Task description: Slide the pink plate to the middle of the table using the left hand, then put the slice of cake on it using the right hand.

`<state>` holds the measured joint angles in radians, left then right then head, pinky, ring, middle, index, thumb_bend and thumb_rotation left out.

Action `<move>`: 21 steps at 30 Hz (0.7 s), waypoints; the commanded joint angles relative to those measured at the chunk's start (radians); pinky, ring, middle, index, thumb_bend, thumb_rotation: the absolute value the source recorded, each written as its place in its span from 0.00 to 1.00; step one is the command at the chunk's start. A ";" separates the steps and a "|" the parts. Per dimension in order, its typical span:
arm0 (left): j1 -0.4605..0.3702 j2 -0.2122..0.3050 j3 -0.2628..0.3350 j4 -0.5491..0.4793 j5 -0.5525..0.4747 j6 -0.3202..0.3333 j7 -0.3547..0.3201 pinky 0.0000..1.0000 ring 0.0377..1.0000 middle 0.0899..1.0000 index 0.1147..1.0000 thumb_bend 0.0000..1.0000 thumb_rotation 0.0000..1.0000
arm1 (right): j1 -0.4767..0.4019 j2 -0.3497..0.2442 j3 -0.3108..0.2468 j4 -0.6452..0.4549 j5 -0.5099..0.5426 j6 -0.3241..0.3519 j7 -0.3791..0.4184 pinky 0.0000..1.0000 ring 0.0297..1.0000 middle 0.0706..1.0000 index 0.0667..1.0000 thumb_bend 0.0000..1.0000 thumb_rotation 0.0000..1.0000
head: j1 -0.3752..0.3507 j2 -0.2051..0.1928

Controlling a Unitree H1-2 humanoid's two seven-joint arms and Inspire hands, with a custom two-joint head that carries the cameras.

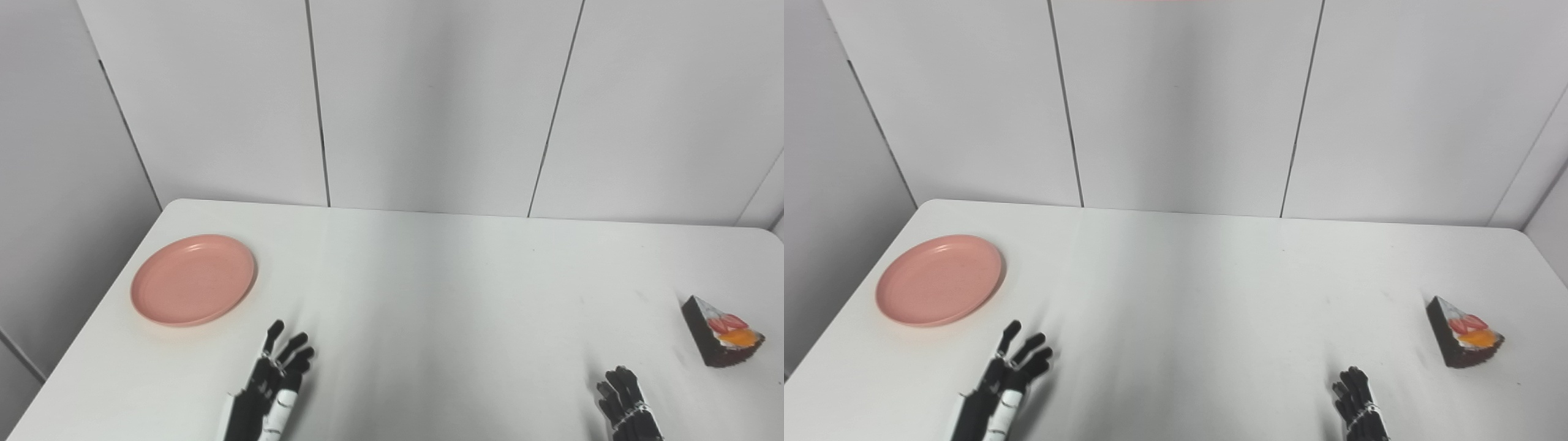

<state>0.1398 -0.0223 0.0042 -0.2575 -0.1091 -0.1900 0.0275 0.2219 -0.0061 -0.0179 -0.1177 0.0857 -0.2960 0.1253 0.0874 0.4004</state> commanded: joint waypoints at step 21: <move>-0.482 0.259 0.234 0.188 -0.087 -0.103 -0.029 0.71 0.74 0.71 0.67 0.87 0.75 | 0.027 -0.014 0.030 0.023 -0.006 0.012 -0.007 0.96 0.91 0.92 0.93 0.82 1.00 | 0.000 0.016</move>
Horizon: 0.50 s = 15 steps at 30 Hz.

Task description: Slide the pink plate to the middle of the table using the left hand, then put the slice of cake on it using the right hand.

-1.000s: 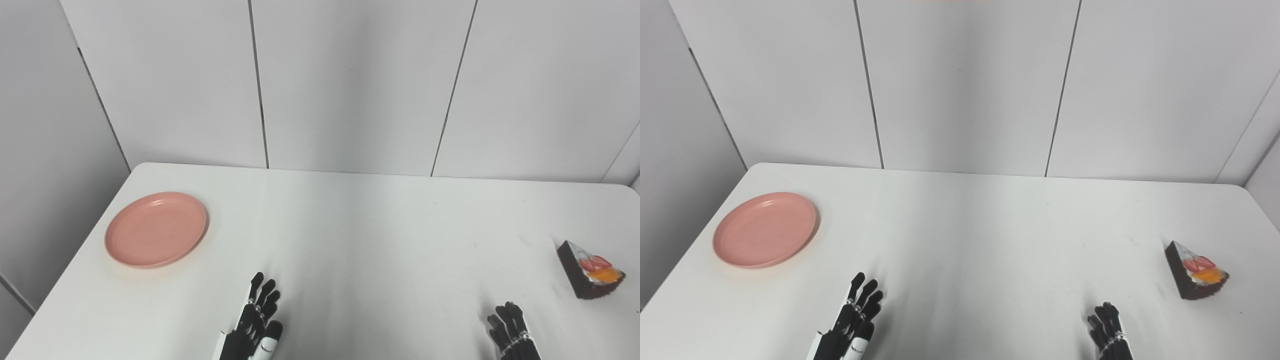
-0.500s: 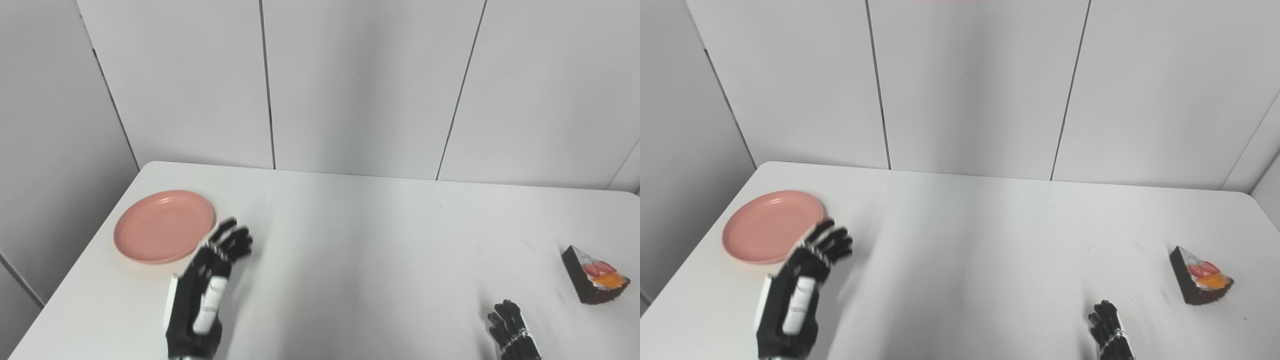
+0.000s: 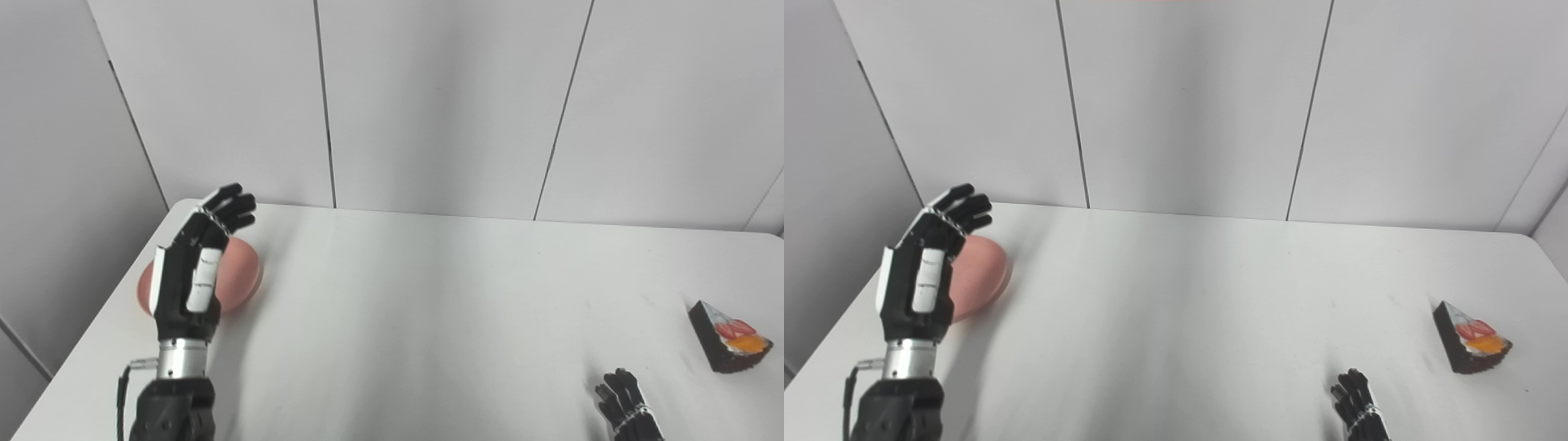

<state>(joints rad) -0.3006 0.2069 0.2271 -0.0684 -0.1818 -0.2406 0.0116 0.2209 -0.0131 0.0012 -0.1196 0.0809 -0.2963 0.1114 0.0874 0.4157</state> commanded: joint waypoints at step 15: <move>-0.229 0.224 0.104 0.446 -0.058 -0.112 -0.061 0.70 0.73 0.73 0.67 0.92 0.75 | 0.029 -0.018 0.024 0.024 -0.005 0.015 0.005 0.96 0.92 0.93 0.94 0.82 1.00 | -0.001 0.004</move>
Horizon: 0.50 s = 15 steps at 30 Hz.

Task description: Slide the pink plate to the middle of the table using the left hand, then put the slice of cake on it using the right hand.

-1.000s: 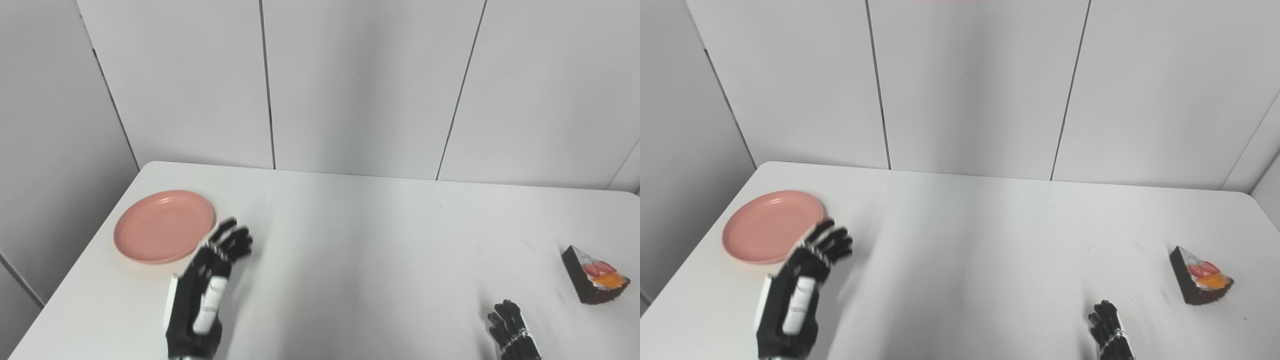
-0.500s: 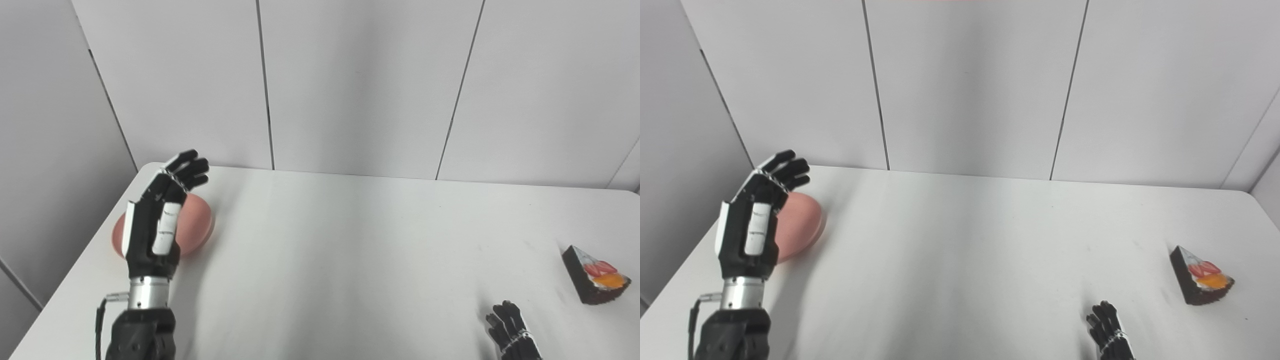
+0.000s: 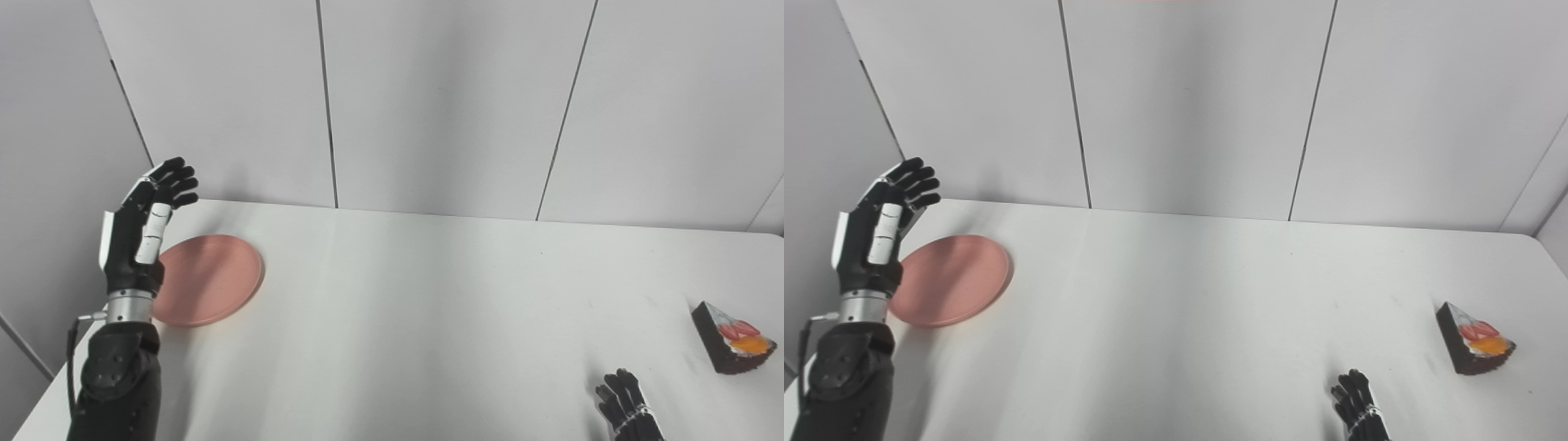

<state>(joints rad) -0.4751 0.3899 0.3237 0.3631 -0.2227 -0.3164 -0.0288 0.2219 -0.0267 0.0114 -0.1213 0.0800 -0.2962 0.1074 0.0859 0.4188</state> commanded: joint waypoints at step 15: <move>-0.237 0.161 0.042 0.534 -0.066 -0.067 -0.081 0.67 0.76 0.72 0.70 0.84 0.68 | 0.036 -0.009 0.023 0.011 -0.011 0.023 0.005 0.96 0.92 0.93 0.95 0.83 1.00 | -0.009 0.009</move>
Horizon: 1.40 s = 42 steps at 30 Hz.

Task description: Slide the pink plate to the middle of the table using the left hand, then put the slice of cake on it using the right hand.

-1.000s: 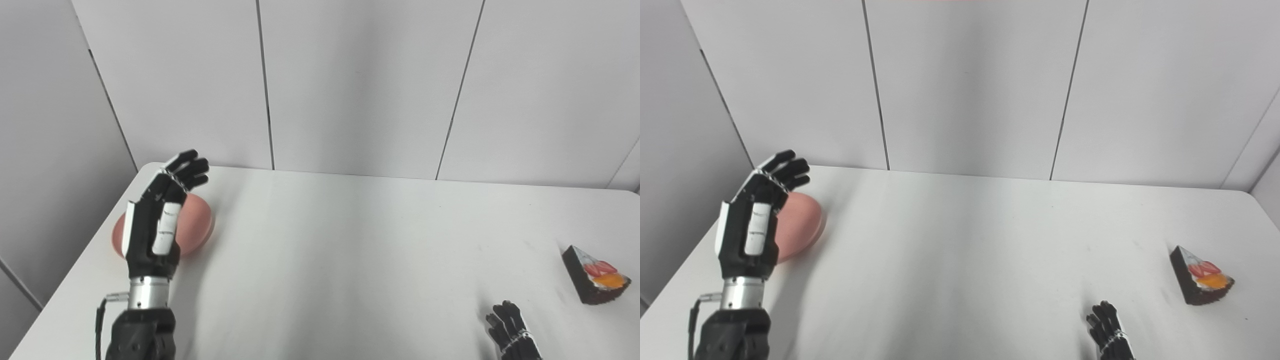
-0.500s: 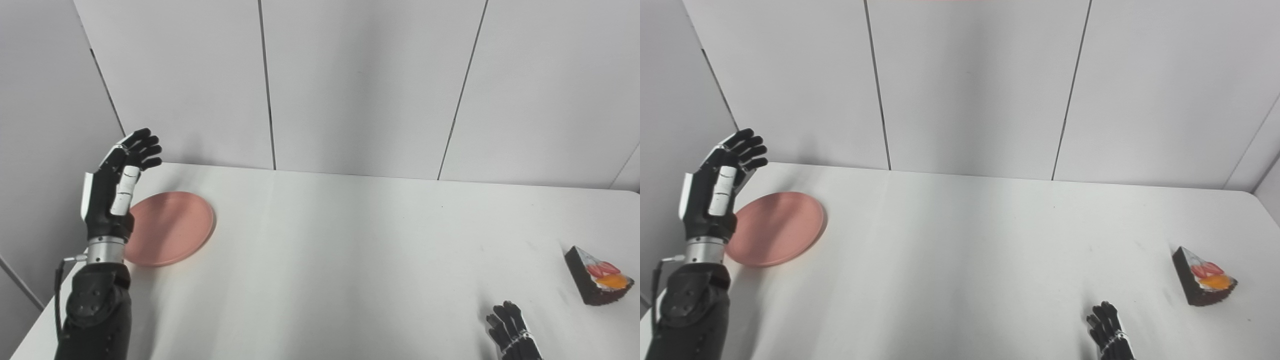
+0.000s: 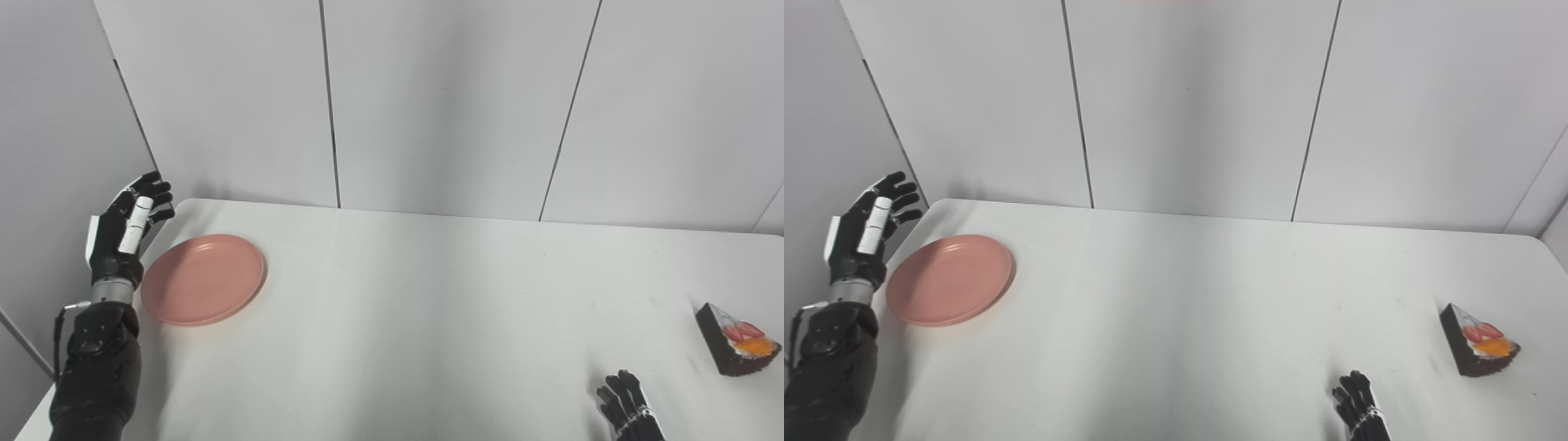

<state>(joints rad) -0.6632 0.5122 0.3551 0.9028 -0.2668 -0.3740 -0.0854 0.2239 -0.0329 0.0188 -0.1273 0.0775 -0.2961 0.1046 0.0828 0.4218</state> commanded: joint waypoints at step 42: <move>-0.039 -0.012 0.028 0.255 -0.140 -0.049 -0.317 0.65 0.75 0.71 0.70 0.89 0.66 | 0.060 -0.007 0.036 -0.041 -0.011 0.069 0.004 0.94 0.91 0.92 0.94 0.81 0.99 | -0.038 0.043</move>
<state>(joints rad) -0.6992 0.5017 0.3888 1.1755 -0.3991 -0.4174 -0.3762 0.2411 -0.0401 0.0418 -0.1605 0.0679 -0.2678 0.1046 0.0445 0.4633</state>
